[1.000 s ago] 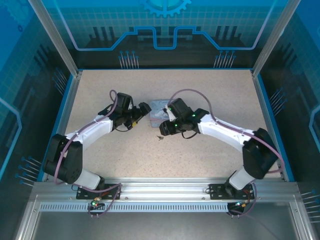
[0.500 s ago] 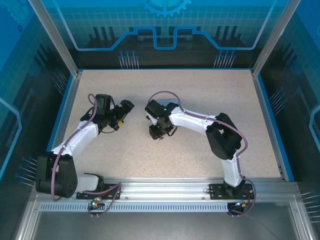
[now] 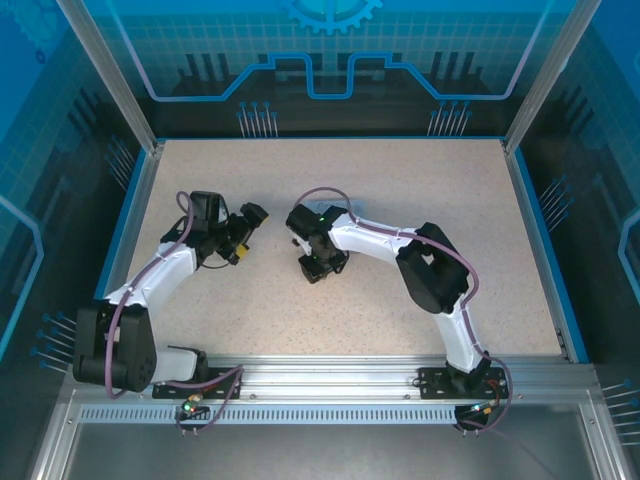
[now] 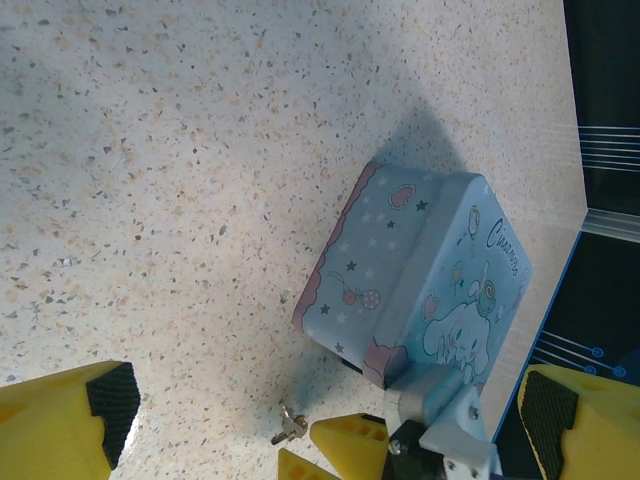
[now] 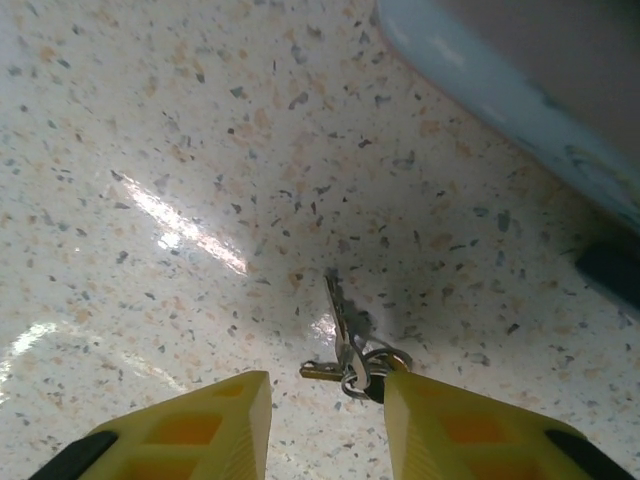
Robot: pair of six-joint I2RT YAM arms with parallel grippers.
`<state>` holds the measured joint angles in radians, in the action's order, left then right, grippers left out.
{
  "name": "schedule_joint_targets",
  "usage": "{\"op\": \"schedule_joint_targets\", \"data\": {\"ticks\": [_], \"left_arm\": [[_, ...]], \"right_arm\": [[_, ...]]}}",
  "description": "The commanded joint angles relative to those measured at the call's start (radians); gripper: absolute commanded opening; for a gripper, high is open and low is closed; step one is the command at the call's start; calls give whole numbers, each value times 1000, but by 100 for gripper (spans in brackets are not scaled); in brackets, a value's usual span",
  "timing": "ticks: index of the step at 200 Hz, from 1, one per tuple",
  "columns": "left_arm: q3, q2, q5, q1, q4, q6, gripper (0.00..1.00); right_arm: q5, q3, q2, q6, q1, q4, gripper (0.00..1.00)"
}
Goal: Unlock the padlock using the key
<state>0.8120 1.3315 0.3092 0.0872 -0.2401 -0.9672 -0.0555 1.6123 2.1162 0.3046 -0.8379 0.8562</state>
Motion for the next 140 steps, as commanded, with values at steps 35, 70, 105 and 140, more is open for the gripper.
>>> {"op": "schedule_joint_targets", "data": {"ticks": [35,70,105,140], "left_arm": [[7,19,22,-14,20,-27,99],[0,7,21,-14,19,-35,99],[6,-9,11,-13,14,-35,99],[6,-6,7,-14,13,-39,99]], "right_arm": [[2,42,60,-25,-17,25,28],[-6,31,58,-30,-19,26,27],[-41,-4,33,-28,-30,21,23],[-80,-15,28,-24,-51,21,7]]}}
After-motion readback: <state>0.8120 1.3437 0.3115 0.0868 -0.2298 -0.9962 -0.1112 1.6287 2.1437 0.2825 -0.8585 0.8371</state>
